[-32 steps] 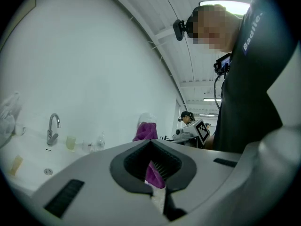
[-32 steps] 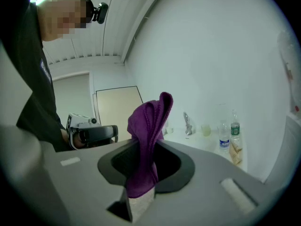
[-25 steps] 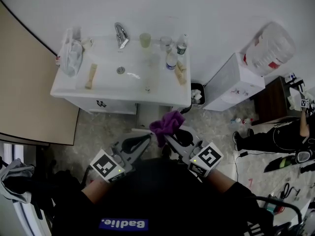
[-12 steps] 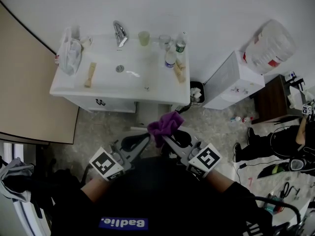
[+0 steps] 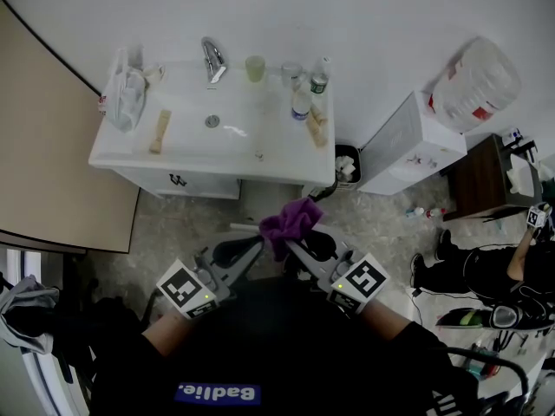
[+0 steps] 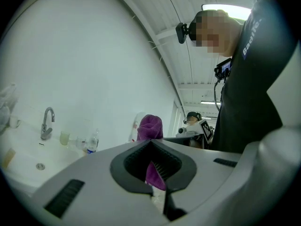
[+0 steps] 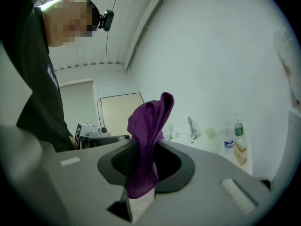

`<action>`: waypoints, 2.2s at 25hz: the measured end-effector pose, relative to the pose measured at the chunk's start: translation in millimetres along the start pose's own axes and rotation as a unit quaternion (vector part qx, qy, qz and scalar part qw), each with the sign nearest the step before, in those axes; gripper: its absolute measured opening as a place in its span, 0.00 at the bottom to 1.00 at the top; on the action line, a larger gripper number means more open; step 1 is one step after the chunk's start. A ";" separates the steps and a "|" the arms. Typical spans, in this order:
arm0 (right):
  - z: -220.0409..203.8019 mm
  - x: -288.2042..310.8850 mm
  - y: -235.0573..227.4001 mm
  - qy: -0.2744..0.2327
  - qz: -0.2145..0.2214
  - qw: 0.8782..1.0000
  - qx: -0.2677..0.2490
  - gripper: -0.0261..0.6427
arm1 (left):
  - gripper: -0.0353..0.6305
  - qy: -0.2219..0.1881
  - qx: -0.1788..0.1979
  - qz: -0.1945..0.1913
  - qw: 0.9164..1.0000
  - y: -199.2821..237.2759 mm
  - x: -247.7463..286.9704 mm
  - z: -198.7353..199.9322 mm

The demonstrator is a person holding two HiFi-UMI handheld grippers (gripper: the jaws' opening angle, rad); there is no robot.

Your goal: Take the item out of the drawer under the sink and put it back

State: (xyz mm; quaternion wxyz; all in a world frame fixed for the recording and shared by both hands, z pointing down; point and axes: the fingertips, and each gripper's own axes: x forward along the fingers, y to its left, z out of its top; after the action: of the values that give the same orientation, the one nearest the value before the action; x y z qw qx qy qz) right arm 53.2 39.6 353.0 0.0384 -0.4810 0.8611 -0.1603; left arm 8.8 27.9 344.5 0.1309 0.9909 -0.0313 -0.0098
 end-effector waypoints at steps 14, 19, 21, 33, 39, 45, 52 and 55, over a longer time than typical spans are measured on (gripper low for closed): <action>-16.1 2.9 -17.3 0.016 -0.017 1.000 0.004 0.16 | 0.04 0.009 -0.008 -0.003 1.000 -6.8 -3.9 -6.2; -33.5 11.8 -35.3 0.033 -0.021 0.999 0.009 0.16 | 0.04 0.006 -0.012 0.003 1.000 0.5 -5.8 -8.3; -43.7 15.3 -43.8 0.044 -0.021 0.999 0.007 0.16 | 0.04 0.008 -0.013 0.006 1.000 3.7 -6.6 -10.8; -106.9 55.1 -91.3 0.126 -0.010 0.991 -0.044 0.16 | 0.04 0.010 -0.025 0.035 0.999 26.4 -7.4 -16.5; -143.2 72.4 -119.8 0.173 -0.004 0.983 -0.054 0.16 | 0.04 0.018 -0.027 0.048 0.998 34.2 -3.2 -15.9; -192.6 82.8 -144.2 0.234 -0.001 0.967 -0.098 0.16 | 0.04 0.029 -0.027 0.061 0.997 41.4 1.4 -15.7; -249.7 81.5 -175.4 0.298 -0.005 0.946 -0.125 0.16 | 0.04 0.027 -0.021 0.083 0.996 47.2 4.7 -4.2; -271.9 80.5 -189.9 0.320 -0.006 0.938 -0.131 0.16 | 0.04 0.029 -0.018 0.090 0.995 48.9 7.8 -4.2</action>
State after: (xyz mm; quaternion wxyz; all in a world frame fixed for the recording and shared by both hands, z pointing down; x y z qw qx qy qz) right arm 105.3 -55.3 676.7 -0.3038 -0.4104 0.8383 -0.1914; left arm 13.9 -18.7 361.2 0.1501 0.9813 -0.1167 0.0307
